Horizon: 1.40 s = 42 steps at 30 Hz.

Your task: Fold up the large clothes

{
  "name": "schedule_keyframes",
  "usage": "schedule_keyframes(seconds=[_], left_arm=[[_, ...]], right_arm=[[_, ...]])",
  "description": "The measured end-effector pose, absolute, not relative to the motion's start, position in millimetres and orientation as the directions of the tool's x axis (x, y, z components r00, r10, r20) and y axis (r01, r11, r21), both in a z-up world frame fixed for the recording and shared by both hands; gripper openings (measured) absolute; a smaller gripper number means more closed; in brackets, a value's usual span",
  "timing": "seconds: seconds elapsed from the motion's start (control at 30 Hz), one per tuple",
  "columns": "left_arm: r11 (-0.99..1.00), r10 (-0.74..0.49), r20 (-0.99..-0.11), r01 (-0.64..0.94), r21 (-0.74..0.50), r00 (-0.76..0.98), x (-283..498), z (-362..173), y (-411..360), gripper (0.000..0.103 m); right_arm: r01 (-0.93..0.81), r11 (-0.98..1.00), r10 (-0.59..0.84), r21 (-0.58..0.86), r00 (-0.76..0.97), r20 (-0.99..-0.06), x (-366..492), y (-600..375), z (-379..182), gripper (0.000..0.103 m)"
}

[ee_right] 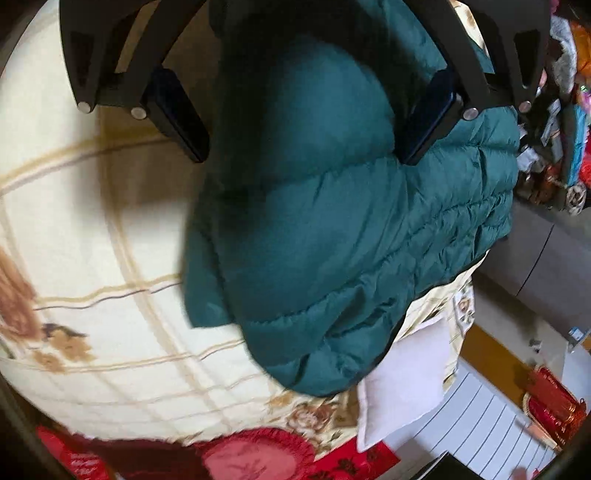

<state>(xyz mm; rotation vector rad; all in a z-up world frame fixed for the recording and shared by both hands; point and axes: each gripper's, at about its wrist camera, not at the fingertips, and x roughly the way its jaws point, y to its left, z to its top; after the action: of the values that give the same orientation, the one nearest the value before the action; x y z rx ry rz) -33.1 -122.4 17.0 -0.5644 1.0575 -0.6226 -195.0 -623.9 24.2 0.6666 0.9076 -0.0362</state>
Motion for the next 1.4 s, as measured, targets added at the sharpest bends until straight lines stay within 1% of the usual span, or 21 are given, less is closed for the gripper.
schedule_keyframes(seconds=[0.1,0.13,0.17,0.23,0.3,0.37,0.47,0.6,0.73,0.77,0.8,0.83,0.87,0.9,0.93,1.0,1.03,1.1,1.17,1.27,1.4], left_arm=[[0.698,-0.707,-0.614,0.208,-0.685,0.351,-34,18,-131,0.103],[0.692,-0.714,-0.612,0.213,-0.69,0.34,-34,18,-133,0.1],[0.691,-0.717,-0.613,0.216,-0.69,0.332,-34,18,-135,0.093],[0.686,-0.722,-0.606,0.233,-0.689,0.334,-39,24,-135,0.081],[0.676,-0.732,-0.594,0.249,-0.693,0.334,-42,32,-133,0.066],[0.668,-0.741,-0.583,0.274,-0.692,0.332,-50,47,-131,0.06],[0.641,-0.767,-0.559,0.332,-0.692,0.315,-66,71,-129,0.055],[0.602,-0.798,-0.537,0.416,-0.681,0.274,-101,101,-123,0.055],[0.625,-0.774,-0.586,0.435,-0.648,0.239,-139,102,-112,0.055],[0.648,-0.754,-0.612,0.426,-0.631,0.239,-145,95,-110,0.057],[0.674,-0.73,-0.639,0.413,-0.612,0.244,-148,88,-108,0.063],[0.701,-0.704,-0.665,0.393,-0.595,0.248,-150,80,-107,0.065],[0.74,-0.666,-0.703,0.341,-0.58,0.25,-149,66,-105,0.074],[0.745,-0.662,-0.708,0.315,-0.587,0.247,-148,60,-103,0.081],[0.743,-0.668,-0.701,0.286,-0.605,0.251,-149,55,-98,0.083],[0.754,-0.657,-0.699,0.249,-0.608,0.284,-153,57,-89,0.084],[0.771,-0.636,-0.706,0.245,-0.587,0.31,-157,63,-86,0.084],[0.807,-0.59,-0.712,0.275,-0.522,0.38,-169,83,-83,0.084],[0.857,-0.515,-0.716,0.316,-0.408,0.472,-187,107,-85,0.084],[0.883,-0.461,-0.702,0.358,-0.303,0.542,-212,119,-91,0.084],[0.897,-0.421,-0.68,0.388,-0.213,0.6,-240,123,-114,0.084]], right_arm=[[0.28,0.801,0.269,0.53,0.623,-0.735,-185,-622,23,0.103],[0.269,0.799,0.28,0.538,0.626,-0.728,-183,-620,23,0.102],[0.261,0.798,0.286,0.542,0.628,-0.724,-182,-615,24,0.099],[0.252,0.811,0.263,0.528,0.649,-0.714,-186,-604,31,0.088],[0.252,0.811,0.244,0.528,0.674,-0.697,-195,-597,42,0.064],[0.237,0.801,0.24,0.549,0.714,-0.658,-210,-590,59,0.051],[0.201,0.803,0.249,0.561,0.743,-0.622,-233,-575,87,0.046],[0.164,0.819,0.261,0.55,0.747,-0.611,-283,-553,119,0.045],[0.193,0.822,0.256,0.536,0.715,-0.65,-332,-540,121,0.046],[0.214,0.826,0.238,0.521,0.706,-0.667,-343,-540,116,0.049],[0.235,0.829,0.218,0.508,0.7,-0.68,-352,-543,112,0.058],[0.273,0.829,0.188,0.489,0.687,-0.702,-357,-546,102,0.063],[0.328,0.831,0.147,0.45,0.651,-0.745,-360,-550,90,0.075],[0.38,0.828,0.115,0.412,0.603,-0.789,-361,-552,77,0.08],[0.395,0.815,0.123,0.423,0.596,-0.794,-362,-555,69,0.081],[0.416,0.806,0.094,0.422,0.614,-0.784,-371,-554,75,0.082],[0.43,0.822,0.036,0.373,0.615,-0.788,-378,-549,88,0.082],[0.426,0.852,-0.035,0.305,0.627,-0.778,-392,-539,107,0.082],[0.409,0.874,-0.078,0.262,0.651,-0.755,-405,-526,129,0.082],[0.352,0.897,-0.055,0.269,0.692,-0.72,-415,-510,155,0.082],[0.282,0.926,-0.016,0.251,0.693,-0.721,-400,-470,145,0.082]])
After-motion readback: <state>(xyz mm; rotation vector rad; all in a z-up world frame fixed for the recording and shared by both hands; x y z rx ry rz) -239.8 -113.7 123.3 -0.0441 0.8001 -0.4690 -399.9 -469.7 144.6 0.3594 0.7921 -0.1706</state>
